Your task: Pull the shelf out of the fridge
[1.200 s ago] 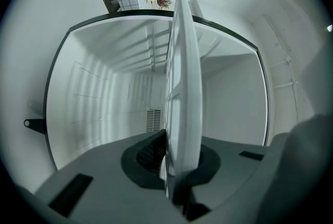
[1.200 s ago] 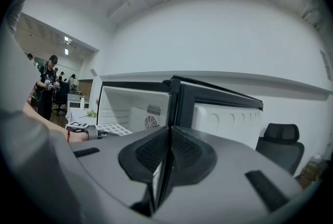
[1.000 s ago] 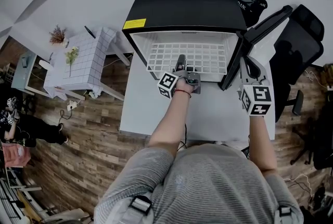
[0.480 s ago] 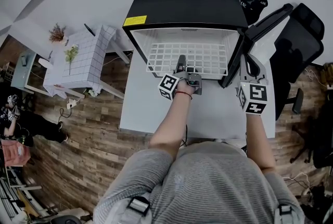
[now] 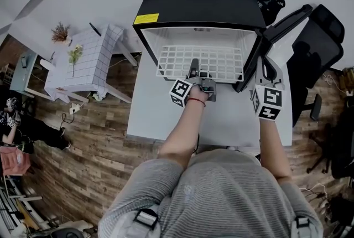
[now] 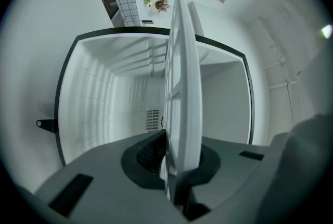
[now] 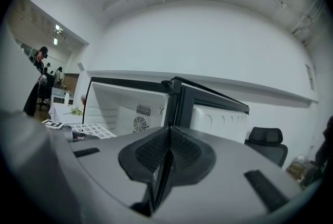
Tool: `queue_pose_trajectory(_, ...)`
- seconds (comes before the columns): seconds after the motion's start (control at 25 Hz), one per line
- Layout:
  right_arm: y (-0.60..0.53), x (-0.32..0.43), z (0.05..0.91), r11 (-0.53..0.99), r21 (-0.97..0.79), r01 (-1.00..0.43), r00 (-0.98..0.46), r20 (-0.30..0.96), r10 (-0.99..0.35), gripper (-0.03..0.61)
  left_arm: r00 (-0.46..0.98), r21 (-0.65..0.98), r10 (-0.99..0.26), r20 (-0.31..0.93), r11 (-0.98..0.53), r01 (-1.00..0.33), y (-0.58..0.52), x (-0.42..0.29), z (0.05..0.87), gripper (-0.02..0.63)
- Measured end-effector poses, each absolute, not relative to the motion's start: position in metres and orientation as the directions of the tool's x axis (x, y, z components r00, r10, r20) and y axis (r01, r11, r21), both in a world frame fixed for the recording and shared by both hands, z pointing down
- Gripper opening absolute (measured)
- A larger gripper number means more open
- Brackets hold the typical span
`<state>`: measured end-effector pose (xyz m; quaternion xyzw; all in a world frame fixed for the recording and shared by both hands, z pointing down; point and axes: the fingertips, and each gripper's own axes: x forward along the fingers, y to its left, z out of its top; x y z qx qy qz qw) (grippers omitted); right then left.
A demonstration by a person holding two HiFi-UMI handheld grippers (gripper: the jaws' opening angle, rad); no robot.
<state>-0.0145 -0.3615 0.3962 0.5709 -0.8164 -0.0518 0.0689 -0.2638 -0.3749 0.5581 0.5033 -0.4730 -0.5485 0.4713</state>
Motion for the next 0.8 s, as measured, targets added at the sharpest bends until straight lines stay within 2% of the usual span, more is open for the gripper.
queue_pose_trajectory(0.8,-0.36,-0.014,0.394,0.306,0.188,-0.933,-0.313,-0.006,-0.95,0.014,-0.049,0.992,-0.992,-0.118,-0.12,0.028,-0.356,-0.261,0.556,0.031)
